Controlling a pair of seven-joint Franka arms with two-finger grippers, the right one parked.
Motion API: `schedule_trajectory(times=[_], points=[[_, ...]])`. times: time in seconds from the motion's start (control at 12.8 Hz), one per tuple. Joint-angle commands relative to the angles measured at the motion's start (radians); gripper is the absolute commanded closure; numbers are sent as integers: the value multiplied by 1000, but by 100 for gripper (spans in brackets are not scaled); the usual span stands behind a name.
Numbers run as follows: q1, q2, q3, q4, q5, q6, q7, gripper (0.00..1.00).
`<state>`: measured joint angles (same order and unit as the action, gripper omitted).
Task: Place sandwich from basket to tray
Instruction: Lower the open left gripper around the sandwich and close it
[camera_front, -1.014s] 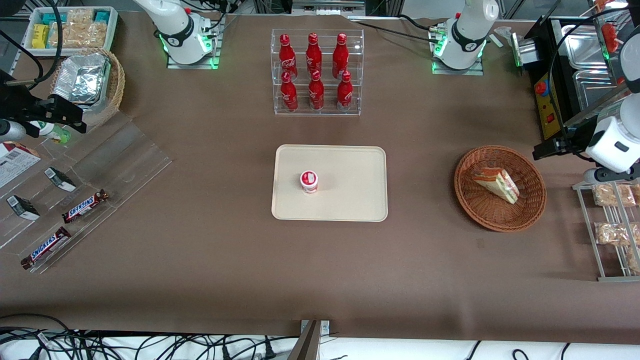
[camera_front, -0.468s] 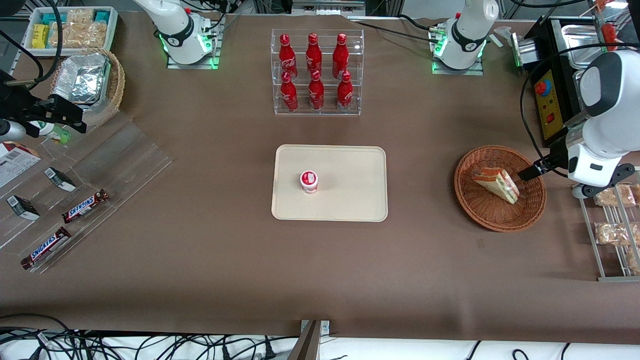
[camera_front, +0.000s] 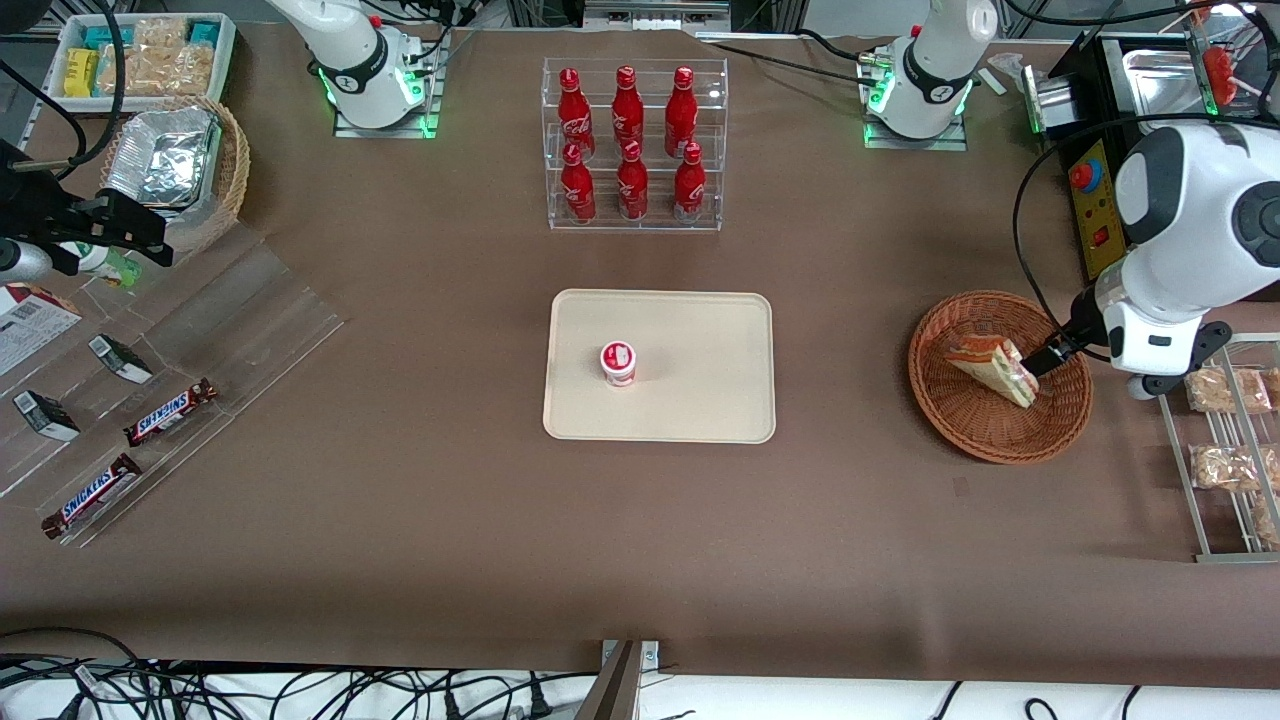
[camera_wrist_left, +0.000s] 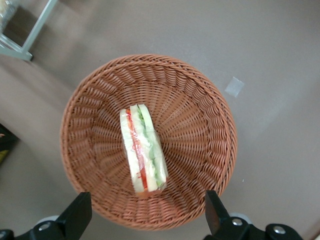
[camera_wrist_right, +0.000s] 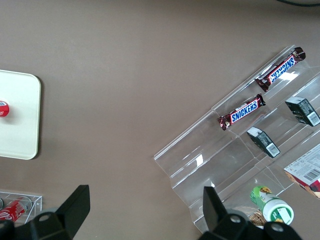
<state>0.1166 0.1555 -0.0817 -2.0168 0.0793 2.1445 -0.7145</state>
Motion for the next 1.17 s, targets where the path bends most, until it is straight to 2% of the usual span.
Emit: schedule_trajectory(times=[0.0, 0.16, 0.23, 0.47, 1.09], points=[[-8, 31, -6, -29, 46, 73, -86, 0], [-9, 61, -19, -40, 146, 92, -170, 0], [-9, 77, -27, -42, 161, 101, -204, 0], [-9, 93, -27, -65, 163, 136, -220, 0], [24, 93, -24, -233, 235, 360, -220, 0]])
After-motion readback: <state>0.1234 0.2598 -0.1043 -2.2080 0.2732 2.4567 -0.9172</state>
